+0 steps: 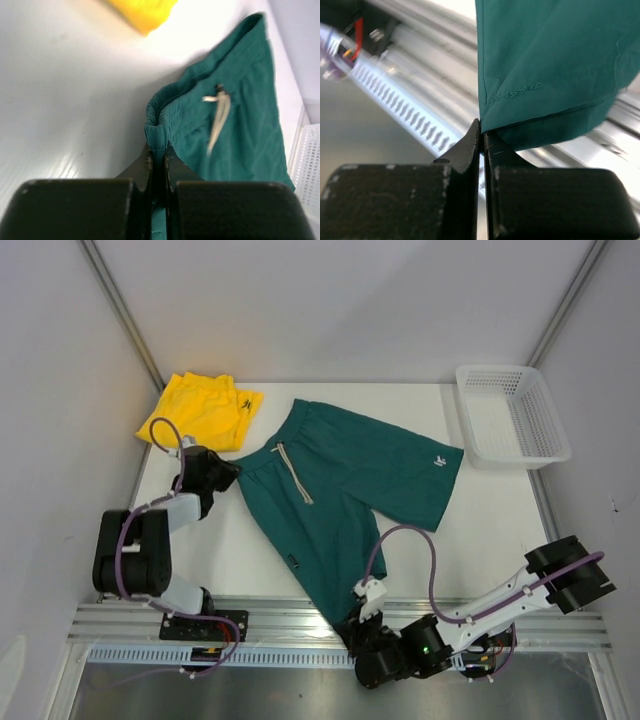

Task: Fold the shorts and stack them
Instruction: Fold the shorts

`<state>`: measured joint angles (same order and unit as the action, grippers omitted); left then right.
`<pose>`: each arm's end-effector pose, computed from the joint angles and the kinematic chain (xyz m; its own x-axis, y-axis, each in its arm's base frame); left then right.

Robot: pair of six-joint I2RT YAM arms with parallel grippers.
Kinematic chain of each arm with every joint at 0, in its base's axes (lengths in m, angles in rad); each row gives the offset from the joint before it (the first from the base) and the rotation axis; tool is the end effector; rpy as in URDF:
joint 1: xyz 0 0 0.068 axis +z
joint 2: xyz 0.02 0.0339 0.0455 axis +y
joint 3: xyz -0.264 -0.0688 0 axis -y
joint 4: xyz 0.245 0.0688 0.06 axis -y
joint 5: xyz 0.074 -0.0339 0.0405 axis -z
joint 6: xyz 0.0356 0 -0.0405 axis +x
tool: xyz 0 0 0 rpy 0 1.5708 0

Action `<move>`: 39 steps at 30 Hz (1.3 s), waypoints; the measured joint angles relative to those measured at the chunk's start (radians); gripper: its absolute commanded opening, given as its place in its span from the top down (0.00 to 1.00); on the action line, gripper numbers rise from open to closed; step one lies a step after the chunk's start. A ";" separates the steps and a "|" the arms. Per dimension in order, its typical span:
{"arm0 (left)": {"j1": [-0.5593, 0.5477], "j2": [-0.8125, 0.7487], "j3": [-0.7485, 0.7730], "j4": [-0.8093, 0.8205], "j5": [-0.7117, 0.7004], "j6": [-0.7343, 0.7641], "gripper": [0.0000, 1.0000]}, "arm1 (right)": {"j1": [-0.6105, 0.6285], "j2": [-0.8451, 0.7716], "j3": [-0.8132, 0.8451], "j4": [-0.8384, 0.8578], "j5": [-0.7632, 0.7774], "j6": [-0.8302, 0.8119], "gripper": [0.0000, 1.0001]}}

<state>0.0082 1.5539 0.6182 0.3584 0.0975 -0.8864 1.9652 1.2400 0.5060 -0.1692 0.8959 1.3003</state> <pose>0.3009 -0.0010 0.1561 -0.4019 -0.7744 -0.4886 -0.3764 0.6261 -0.6828 -0.0573 0.2100 0.1680 -0.6542 0.0049 -0.7563 -0.4946 0.7537 0.4327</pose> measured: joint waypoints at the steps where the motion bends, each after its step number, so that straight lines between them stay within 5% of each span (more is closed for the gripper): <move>1: 0.005 -0.042 0.003 -0.038 -0.011 0.010 1.00 | 0.012 0.017 0.023 0.012 0.001 -0.038 1.00; 10: 0.050 -0.353 0.108 -0.367 -0.071 0.113 1.00 | 0.074 0.087 0.276 0.055 0.028 -0.307 1.00; 19: 0.066 -0.438 0.288 -0.592 -0.129 0.146 1.00 | 0.041 -0.124 0.327 -0.142 0.079 -0.274 1.00; 30: 0.066 -0.351 0.412 -0.620 -0.129 0.098 1.00 | -0.355 -0.494 0.312 -0.303 -0.072 -0.331 1.00; 39: 0.051 -0.220 0.442 -0.532 -0.103 -0.030 1.00 | -0.772 -0.531 0.313 -0.346 -0.347 -0.472 1.00</move>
<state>0.0593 1.3338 1.0603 -0.1734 -0.0051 -0.9161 1.1927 0.7090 0.8188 -0.5148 0.5491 0.8288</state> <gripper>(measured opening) 0.039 0.009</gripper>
